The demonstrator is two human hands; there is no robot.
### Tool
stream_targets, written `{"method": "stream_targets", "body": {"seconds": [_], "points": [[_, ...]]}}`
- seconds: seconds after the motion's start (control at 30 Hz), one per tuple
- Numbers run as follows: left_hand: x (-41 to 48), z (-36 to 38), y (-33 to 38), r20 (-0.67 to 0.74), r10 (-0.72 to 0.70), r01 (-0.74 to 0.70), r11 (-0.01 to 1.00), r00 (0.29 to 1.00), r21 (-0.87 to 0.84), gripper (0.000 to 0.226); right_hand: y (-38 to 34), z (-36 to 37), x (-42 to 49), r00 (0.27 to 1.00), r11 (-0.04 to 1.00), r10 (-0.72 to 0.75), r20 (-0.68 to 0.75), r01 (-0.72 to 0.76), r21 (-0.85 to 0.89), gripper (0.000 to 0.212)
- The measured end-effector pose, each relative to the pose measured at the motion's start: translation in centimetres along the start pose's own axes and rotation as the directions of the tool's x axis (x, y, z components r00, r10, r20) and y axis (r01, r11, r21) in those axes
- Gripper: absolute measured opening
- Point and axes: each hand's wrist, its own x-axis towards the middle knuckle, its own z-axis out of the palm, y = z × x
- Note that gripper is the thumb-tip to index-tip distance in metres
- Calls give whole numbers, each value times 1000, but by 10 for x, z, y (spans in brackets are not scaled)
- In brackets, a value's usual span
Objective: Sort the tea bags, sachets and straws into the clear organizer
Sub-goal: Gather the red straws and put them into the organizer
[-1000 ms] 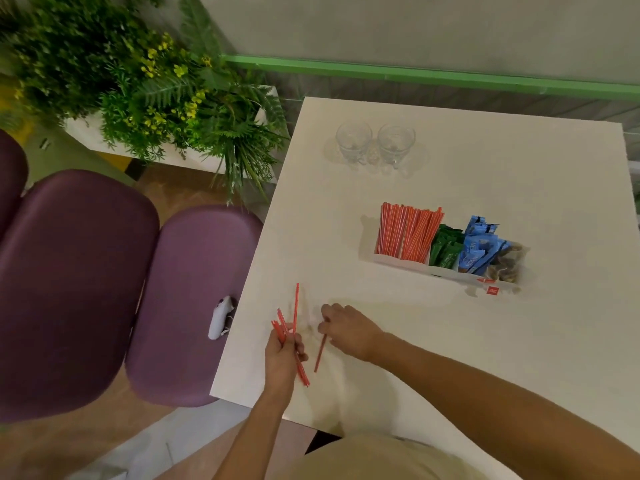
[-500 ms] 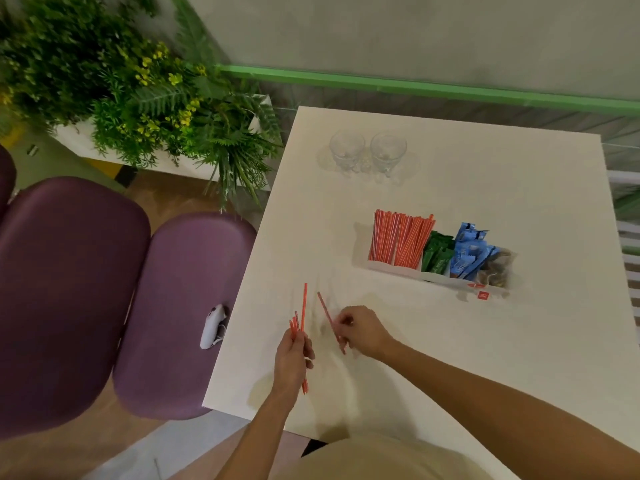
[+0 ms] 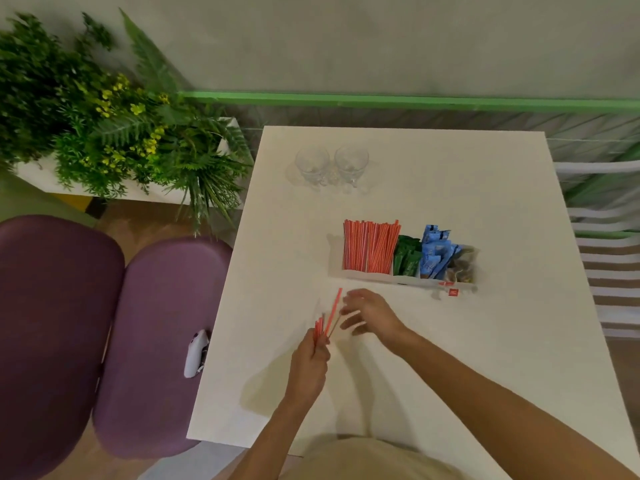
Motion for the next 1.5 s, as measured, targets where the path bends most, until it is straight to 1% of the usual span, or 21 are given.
{"method": "stream_targets", "body": {"seconds": [0.03,0.13,0.2,0.27,0.3,0.37,0.47,0.53,0.6,0.67,0.73,0.77,0.83,0.9,0.97,1.07,1.13,1.23,1.3,1.4,1.5], "points": [[-1,0,3,47,4,-3,1000,999,-10,20,-5,-5,2,1000,1000,5,11,-5,14,29],[-3,-2,13,172,15,-18,1000,985,13,24,-15,-11,1,992,985,-16,123,37,-166,21],[-1,-3,20,257,27,-61,991,966,122,27,-17,-10,-1,988,960,-29,155,70,-270,24],[3,-4,25,318,45,-145,944,947,297,34,-18,-9,-3,984,918,-38,174,103,-384,29],[5,-5,26,329,43,-165,921,943,354,38,-17,-9,-4,983,896,-34,178,109,-431,30],[9,-6,27,307,40,-169,899,951,405,43,-17,-10,-6,982,880,-3,188,92,-466,33],[14,-6,32,223,44,-154,849,974,506,46,-16,-12,-10,975,913,71,211,21,-407,36],[16,-4,40,186,32,-135,806,982,577,41,-12,-10,-11,976,923,72,208,14,-384,35],[19,0,48,156,15,-115,748,988,654,31,-6,-5,-11,985,928,0,173,64,-368,32],[25,4,57,151,21,-125,674,988,728,15,-4,-1,-10,989,948,-113,100,137,-286,27],[31,9,66,147,56,-150,627,987,765,19,-7,0,-10,982,975,-187,34,190,-117,24],[36,10,69,145,88,-168,622,986,765,22,-9,0,-10,977,976,-213,25,214,-47,24],[44,9,75,162,146,-218,622,976,752,25,-13,-5,-9,969,971,-241,53,241,11,23],[49,6,80,218,171,-276,633,961,723,28,-16,-14,-6,964,971,-240,114,237,34,14],[52,0,85,279,173,-316,712,945,627,30,-21,-25,-2,963,973,-231,138,227,46,9],[57,-13,93,317,182,-334,775,931,537,27,-30,-41,0,970,972,-222,102,213,98,11],[59,-24,98,278,192,-298,857,941,420,20,-36,-52,1,976,967,-206,67,193,166,14],[57,-31,106,183,211,-240,959,960,152,9,-42,-63,1,978,942,-204,46,183,282,13],[55,-24,111,115,229,-234,972,967,32,7,-45,-59,-1,976,925,-209,57,179,334,13],[53,-5,117,89,269,-270,963,959,-5,9,-42,-44,-2,975,918,-217,52,186,350,10],[58,4,116,54,248,-245,967,967,-69,10,-37,-42,-3,975,918,-211,64,176,354,11]]}}
